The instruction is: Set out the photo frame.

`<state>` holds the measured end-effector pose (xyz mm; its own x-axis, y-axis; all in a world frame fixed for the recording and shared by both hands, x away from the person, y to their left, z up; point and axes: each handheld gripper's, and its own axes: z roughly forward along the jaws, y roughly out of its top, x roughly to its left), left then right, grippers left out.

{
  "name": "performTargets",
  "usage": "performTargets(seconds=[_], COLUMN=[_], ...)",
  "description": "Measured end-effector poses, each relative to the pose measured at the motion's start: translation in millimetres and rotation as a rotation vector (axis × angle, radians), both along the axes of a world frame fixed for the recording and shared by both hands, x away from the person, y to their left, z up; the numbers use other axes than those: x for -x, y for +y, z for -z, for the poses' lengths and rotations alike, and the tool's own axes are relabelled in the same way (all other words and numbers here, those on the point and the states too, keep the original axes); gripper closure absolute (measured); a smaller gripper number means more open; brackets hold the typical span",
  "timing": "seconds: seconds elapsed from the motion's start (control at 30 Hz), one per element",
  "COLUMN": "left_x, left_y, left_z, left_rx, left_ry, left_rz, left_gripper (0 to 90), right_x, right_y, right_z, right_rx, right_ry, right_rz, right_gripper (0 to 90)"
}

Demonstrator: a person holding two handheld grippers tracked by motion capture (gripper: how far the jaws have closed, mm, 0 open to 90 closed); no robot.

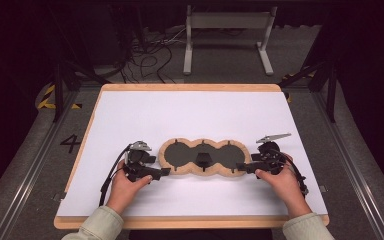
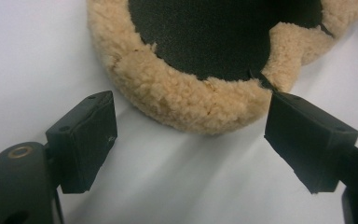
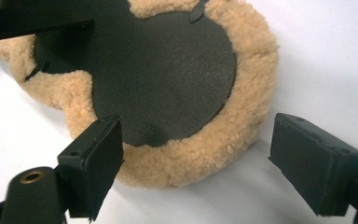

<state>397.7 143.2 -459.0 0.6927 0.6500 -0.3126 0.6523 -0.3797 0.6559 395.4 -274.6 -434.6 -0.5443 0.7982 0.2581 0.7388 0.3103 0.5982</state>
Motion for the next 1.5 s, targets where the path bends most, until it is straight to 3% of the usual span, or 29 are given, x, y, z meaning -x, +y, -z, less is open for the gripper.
performTargets(seconds=[0.23,0.33,0.53,0.83,1.03,1.2,1.37,1.5], left_x=[-1.3,-1.1,-1.9,-3.5,-2.8,-2.3,0.6,1.2], left_y=[-7.7,-11.2,-12.3,-12.3,-11.5,-9.3,-8.9,-5.3], left_z=[0.9,-0.8,-1.7,-3.4,-5.3,-7.1,-10.8,-14.2], left_rx=[0.017,0.001,-0.014,-0.014,-0.036,-0.01,-0.027,-0.009], left_ry=[0.005,0.022,0.014,0.031,0.015,0.03,0.004,-0.011], left_rz=[0.021,0.018,0.019,0.017,0.007,-0.003,-0.017,-0.02], left_gripper=[14.2,12.4,12.6,14.0,19.8,22.7,26.7,31.9], right_x=[-0.8,-0.8,0.0,-0.2,-3.6,-3.5,-1.6,-0.4], right_y=[4.3,4.2,1.5,1.8,2.0,2.1,4.3,5.5], right_z=[4.5,6.0,8.5,7.4,3.1,0.7,-2.1,-4.1], right_rx=[-0.005,-0.012,-0.046,-0.029,-0.013,-0.014,0.006,0.016], right_ry=[0.02,0.017,0.009,0.011,0.05,0.063,0.071,0.069], right_rz=[-0.023,-0.022,-0.009,-0.008,0.014,0.034,0.037,0.042], right_gripper=[15.7,15.1,16.2,18.7,24.6,27.3,27.8,28.2])
